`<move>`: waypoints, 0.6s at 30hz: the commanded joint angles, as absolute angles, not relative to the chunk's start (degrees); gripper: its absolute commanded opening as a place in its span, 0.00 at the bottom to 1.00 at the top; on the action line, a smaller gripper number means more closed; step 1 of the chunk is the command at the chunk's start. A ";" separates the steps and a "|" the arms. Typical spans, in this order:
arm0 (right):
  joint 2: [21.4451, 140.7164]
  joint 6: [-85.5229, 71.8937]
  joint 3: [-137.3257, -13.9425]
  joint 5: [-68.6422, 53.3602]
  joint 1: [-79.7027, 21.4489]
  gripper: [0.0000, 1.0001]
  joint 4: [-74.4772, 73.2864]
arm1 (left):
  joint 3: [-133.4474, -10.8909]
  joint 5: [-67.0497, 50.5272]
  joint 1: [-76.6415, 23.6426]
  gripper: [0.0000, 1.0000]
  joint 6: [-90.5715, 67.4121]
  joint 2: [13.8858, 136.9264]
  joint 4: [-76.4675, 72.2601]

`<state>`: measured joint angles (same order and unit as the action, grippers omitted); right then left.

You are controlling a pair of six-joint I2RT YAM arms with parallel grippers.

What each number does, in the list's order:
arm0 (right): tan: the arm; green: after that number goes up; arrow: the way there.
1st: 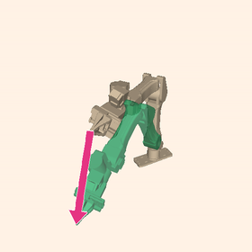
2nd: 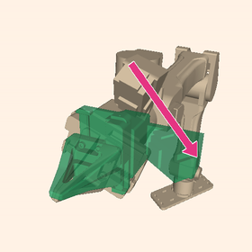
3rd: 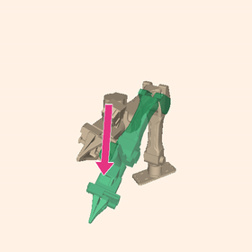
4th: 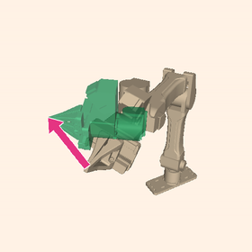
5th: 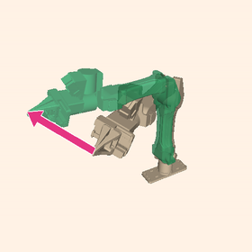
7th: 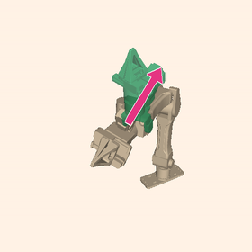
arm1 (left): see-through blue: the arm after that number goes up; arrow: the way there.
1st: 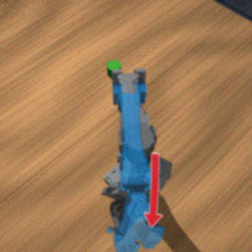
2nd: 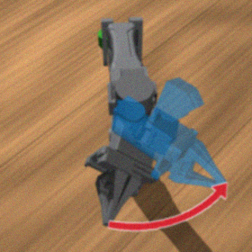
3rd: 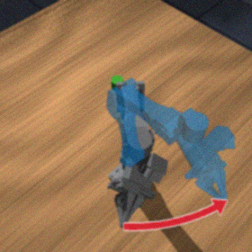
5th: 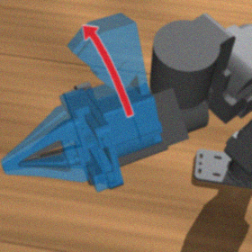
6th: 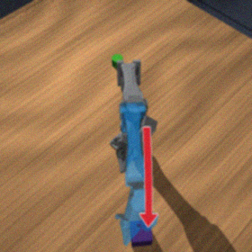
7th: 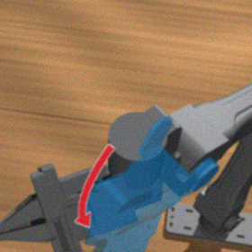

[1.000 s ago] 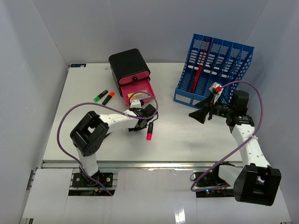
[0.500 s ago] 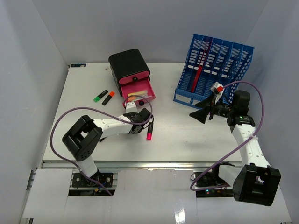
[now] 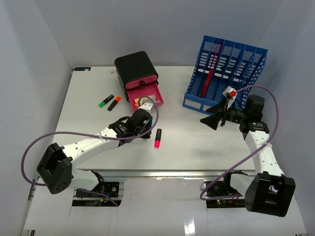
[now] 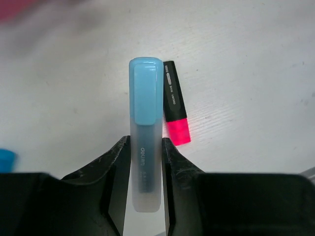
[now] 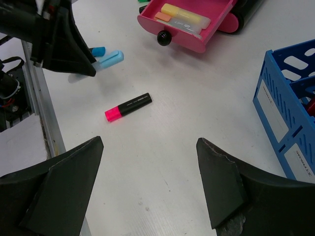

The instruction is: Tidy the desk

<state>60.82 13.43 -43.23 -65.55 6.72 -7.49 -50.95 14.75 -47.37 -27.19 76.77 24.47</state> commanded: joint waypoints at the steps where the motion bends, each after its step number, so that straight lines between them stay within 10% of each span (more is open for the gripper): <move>1: 60.82 12.74 -42.80 -67.41 7.07 0.83 -5.93 | -58.33 10.84 -47.51 0.04 2.96 74.31 24.55; 18: 61.03 12.83 -42.83 -67.68 7.65 0.83 -6.12 | -74.02 10.69 -34.21 0.01 47.44 96.15 7.48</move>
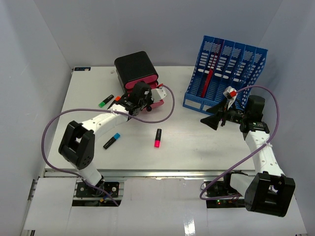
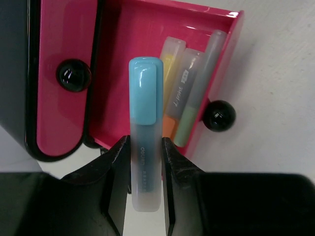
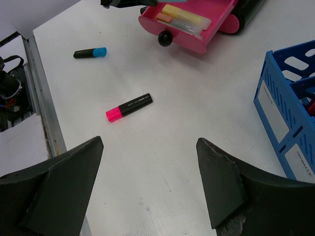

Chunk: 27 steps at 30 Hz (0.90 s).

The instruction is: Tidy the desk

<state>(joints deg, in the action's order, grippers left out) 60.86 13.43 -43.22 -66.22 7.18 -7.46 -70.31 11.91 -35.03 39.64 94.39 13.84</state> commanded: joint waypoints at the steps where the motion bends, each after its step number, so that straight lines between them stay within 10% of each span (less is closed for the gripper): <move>1: 61.08 12.83 -42.89 -67.68 7.65 0.83 -6.07 | -74.70 10.46 -33.75 0.01 47.90 97.46 6.69; 9: 61.64 12.92 -42.89 -67.94 7.73 0.83 -6.21 | -75.67 10.98 -31.82 0.20 50.33 103.33 -1.95; 13: 61.80 13.01 -42.89 -67.94 7.73 0.83 -6.24 | -77.29 11.53 -30.94 0.58 50.35 105.75 -2.03; 19: 61.95 13.10 -42.89 -68.02 7.90 0.83 -6.24 | -76.96 10.23 -30.94 0.86 48.62 104.21 -1.36; 27: 61.92 13.84 -42.69 -68.95 8.09 0.83 -6.37 | -76.05 0.40 -30.96 0.87 36.15 95.04 4.39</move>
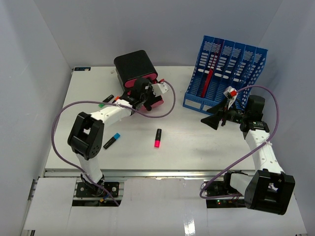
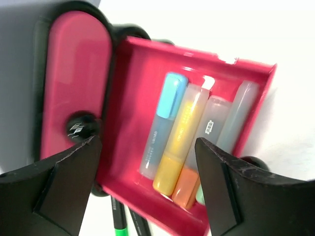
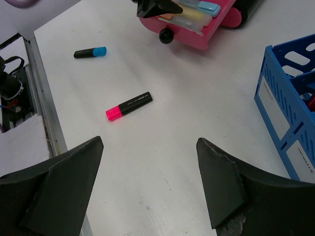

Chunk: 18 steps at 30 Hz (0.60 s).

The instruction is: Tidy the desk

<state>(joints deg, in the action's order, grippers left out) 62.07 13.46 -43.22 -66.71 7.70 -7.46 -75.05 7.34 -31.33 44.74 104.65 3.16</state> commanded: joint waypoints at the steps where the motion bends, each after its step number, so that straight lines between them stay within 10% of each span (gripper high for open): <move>1: 61.78 14.25 -42.63 -69.10 8.09 0.83 -6.50 | -75.55 -0.58 -31.02 0.84 33.24 92.79 4.69; 13: 62.08 15.91 -42.63 -69.49 8.26 0.83 -7.45 | -61.09 -14.40 -32.46 0.13 4.44 81.44 6.01; 18: 62.74 15.91 -42.63 -69.18 8.31 0.83 -7.47 | -57.06 -5.50 -38.16 0.05 7.20 85.43 5.26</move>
